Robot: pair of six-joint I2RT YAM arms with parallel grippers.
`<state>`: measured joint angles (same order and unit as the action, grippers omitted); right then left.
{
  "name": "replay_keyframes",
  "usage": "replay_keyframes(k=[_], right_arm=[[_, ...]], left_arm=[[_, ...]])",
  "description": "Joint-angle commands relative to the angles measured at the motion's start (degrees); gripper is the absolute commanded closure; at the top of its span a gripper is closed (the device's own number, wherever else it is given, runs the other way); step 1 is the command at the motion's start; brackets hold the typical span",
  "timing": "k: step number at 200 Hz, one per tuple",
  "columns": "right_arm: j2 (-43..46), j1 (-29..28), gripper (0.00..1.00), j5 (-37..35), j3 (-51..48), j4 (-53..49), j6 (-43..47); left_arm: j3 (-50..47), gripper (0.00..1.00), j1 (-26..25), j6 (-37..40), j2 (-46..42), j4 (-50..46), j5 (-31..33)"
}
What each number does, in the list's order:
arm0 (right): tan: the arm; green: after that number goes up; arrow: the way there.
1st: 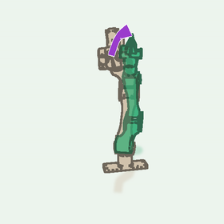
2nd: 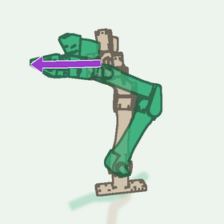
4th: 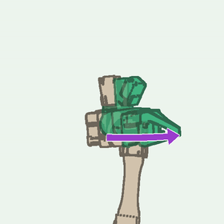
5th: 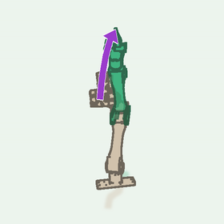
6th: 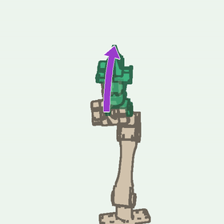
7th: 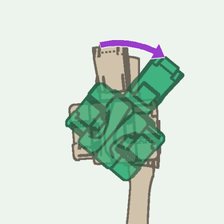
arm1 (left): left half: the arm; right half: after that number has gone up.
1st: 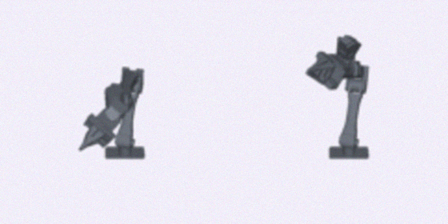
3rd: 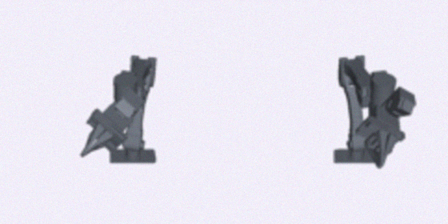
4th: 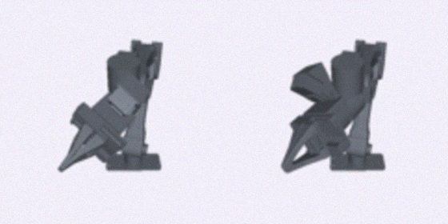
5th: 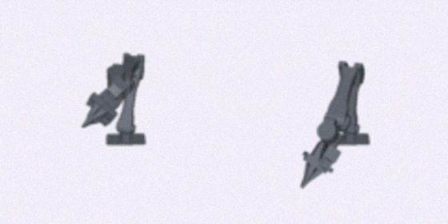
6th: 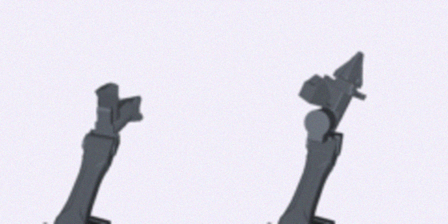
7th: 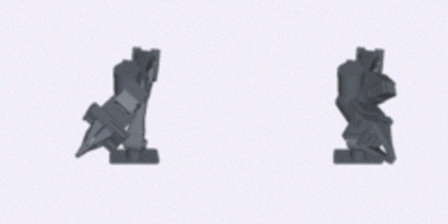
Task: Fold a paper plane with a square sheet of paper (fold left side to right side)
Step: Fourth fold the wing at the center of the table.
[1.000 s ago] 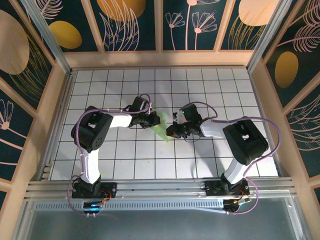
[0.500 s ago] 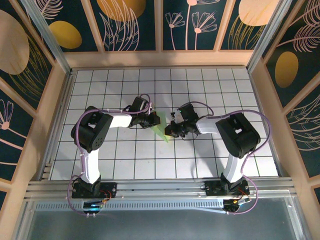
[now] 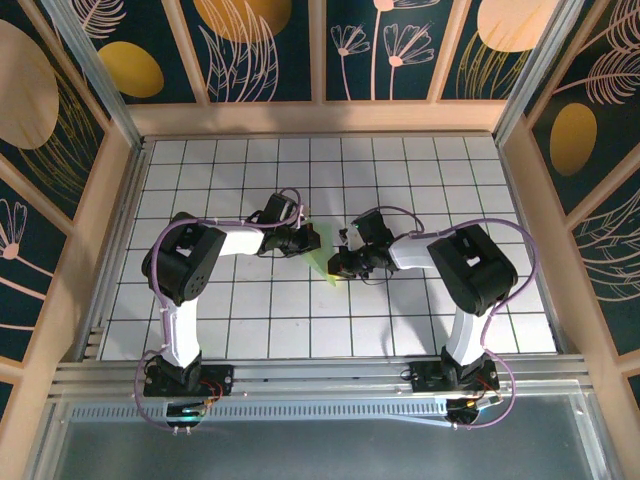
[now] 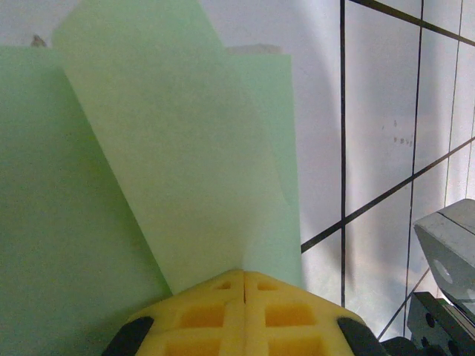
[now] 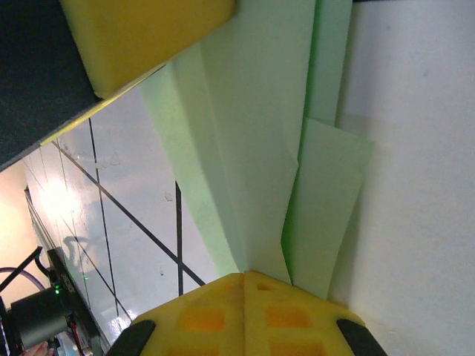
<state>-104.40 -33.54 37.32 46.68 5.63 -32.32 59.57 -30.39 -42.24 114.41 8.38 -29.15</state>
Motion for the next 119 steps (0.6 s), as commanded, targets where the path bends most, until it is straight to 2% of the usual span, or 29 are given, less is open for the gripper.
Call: replay_keyframes(k=[1,119], right_arm=[[0.54,-0.98,1.0,-0.93,-2.33,-5.37,0.39],[4.07,-1.41,1.0,-0.23,-6.77,-7.82,0.86]], left_arm=[[-1.83,1.0,-0.62,-0.39,1.94,-7.93,3.77],[-0.88,1.0,-0.53,-0.49,2.75,-8.65,4.75]])
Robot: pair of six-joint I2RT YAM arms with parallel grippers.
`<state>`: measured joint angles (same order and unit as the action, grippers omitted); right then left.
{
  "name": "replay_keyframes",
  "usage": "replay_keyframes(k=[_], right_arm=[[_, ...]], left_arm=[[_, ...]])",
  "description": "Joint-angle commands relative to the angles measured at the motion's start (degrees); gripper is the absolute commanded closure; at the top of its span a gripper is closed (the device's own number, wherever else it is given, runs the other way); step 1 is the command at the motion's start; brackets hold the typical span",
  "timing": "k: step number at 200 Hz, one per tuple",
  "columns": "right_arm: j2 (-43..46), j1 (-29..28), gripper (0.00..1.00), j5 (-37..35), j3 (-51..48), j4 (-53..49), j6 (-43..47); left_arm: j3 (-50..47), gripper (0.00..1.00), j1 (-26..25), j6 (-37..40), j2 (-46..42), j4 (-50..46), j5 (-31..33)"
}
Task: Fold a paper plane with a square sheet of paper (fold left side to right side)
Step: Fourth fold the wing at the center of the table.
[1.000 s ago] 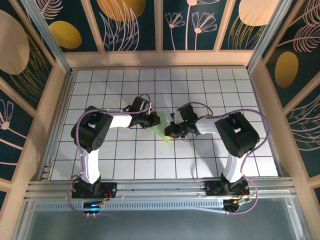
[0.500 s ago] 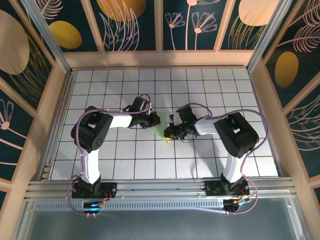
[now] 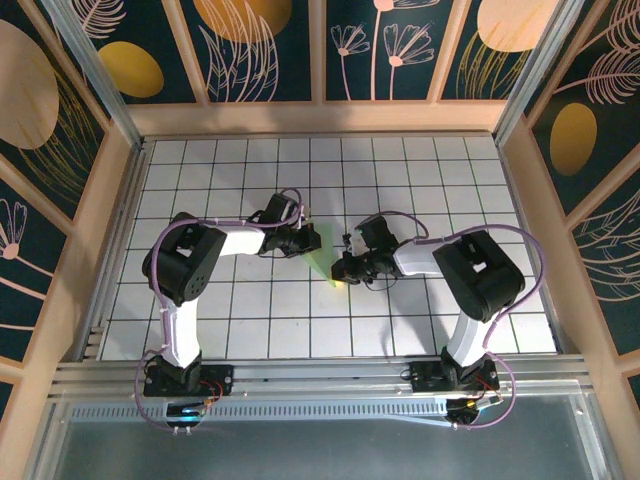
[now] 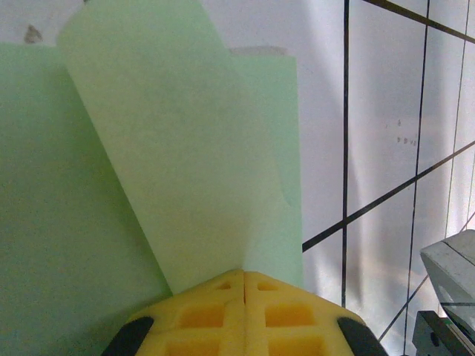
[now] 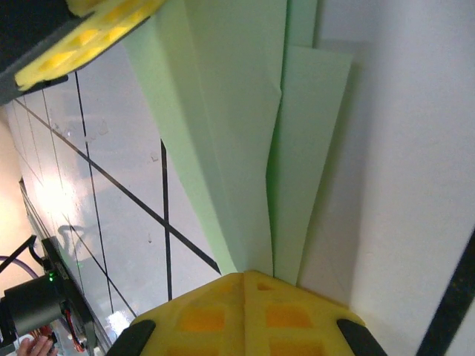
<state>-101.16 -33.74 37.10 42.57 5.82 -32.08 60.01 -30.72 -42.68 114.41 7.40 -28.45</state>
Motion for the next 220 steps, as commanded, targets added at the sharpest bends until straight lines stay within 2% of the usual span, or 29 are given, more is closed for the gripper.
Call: replay_keyframes(k=[1,80,134,220], right_arm=[[0.9,-1.23,1.0,-0.01,-2.71,-8.02,0.62],[3.29,-0.93,1.0,-1.86,0.6,-9.41,1.23],[5.61,-0.11,1.0,-0.57,4.89,-4.54,-0.65],[-3.89,0.2,1.0,-5.23,10.06,-2.06,-2.09]], left_arm=[[-1.31,1.0,-0.25,-0.05,2.75,-7.66,4.08],[-1.12,1.0,-0.27,0.48,2.6,-8.1,4.21],[-1.28,1.0,-0.3,0.4,2.17,-7.71,3.85],[-1.3,1.0,-0.29,-0.36,1.95,-6.54,2.62]])
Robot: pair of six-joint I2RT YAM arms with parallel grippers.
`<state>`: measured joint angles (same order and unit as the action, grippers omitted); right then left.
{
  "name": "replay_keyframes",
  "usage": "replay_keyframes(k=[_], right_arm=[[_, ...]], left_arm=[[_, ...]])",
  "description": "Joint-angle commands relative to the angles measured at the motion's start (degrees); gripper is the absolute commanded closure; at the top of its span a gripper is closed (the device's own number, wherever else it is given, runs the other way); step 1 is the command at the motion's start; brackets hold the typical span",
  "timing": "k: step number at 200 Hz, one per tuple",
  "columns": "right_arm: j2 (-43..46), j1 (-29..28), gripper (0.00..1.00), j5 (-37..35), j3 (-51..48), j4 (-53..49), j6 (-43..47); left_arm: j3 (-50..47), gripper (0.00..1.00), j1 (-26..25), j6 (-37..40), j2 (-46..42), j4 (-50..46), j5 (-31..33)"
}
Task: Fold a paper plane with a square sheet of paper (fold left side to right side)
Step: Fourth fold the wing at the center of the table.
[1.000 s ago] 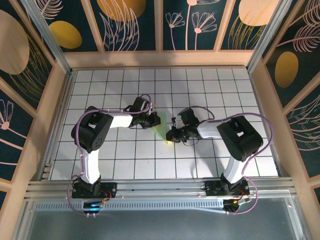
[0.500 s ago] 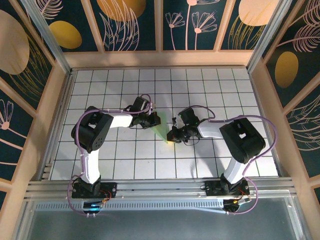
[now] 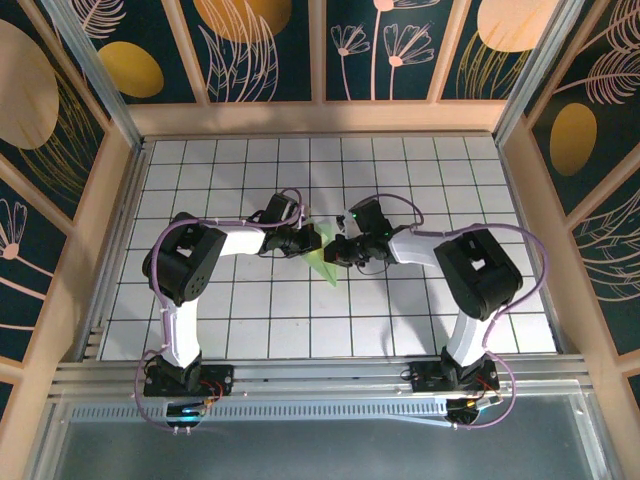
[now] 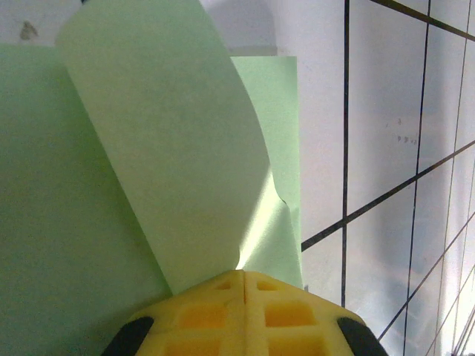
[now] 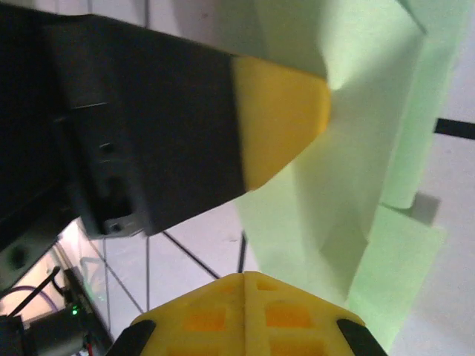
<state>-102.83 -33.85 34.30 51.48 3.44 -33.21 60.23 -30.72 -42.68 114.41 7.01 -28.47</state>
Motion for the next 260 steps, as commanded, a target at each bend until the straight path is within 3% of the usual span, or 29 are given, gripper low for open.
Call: replay_keyframes(k=[1,21,92,140,212,260], right_arm=[[-2.3,0.38,1.0,-2.55,1.15,0.29,-1.01],[-2.93,0.62,1.0,-4.1,0.71,-0.9,-1.41],[-2.96,1.5,1.0,-4.69,-3.39,-3.01,-1.8],[-3.87,1.94,1.0,-7.66,-2.45,-8.39,1.26],[-5.11,1.72,1.0,-9.11,-1.96,-9.66,1.18],[-6.03,1.41,1.0,-11.16,-1.06,-12.48,2.21]], left_arm=[[-1.52,1.0,-0.3,-0.33,1.95,-6.09,2.68],[-1.52,1.0,-0.24,-0.74,1.79,-5.34,1.79],[0.33,0.86,-0.09,-1.19,-3.16,-3.56,2.37],[-4.02,0.9,-0.3,-3.23,-7.49,3.26,-0.7],[-6.28,0.93,-1.07,-8.06,-2.69,13.39,-6.51],[-4.86,0.95,-1.1,-7.43,0.05,13.19,-5.95]])
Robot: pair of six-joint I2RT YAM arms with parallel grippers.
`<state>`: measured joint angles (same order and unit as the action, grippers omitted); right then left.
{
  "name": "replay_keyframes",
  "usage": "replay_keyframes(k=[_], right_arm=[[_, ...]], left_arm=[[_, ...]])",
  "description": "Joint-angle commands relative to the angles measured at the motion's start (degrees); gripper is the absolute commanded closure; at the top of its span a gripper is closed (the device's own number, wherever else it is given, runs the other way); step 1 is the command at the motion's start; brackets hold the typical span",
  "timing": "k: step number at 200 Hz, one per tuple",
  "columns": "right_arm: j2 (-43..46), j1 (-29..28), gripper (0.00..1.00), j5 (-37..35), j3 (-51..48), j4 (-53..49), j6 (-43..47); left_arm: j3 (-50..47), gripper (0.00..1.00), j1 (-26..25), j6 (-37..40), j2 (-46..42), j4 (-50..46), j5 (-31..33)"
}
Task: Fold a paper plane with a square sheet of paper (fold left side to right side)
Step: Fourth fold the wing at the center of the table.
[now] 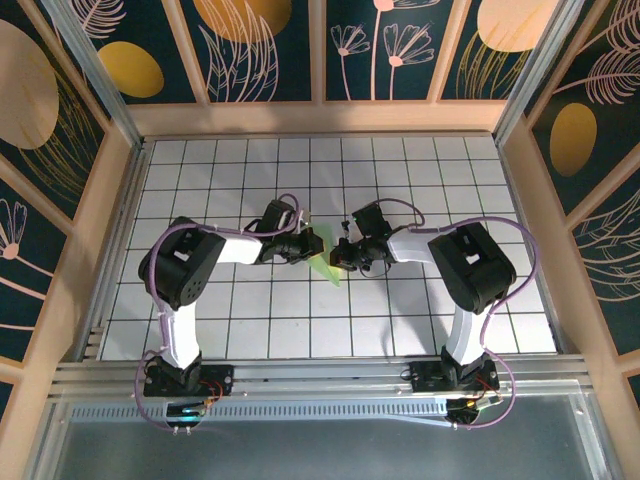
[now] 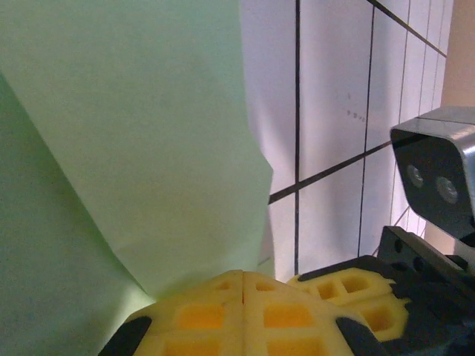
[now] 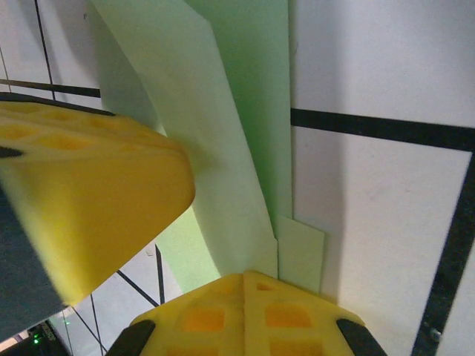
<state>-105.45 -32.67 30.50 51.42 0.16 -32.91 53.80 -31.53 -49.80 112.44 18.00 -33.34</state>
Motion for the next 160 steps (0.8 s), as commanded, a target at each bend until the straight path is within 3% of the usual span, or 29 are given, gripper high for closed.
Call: replay_keyframes(k=[1,100,160], right_arm=[[-3.43,0.23,1.0,-7.42,-0.98,-9.3,1.94],[-5.12,-0.12,1.0,-12.83,-0.13,-15.5,4.36],[-5.44,-0.12,1.0,-13.45,-0.35,-15.97,4.8]], left_arm=[[1.57,0.95,-0.29,-0.26,2.05,2.07,-1.05],[5.99,0.99,0.12,4.82,4.87,-6.97,7.88],[6.93,0.99,4.46,7.52,6.41,-7.74,9.3]])
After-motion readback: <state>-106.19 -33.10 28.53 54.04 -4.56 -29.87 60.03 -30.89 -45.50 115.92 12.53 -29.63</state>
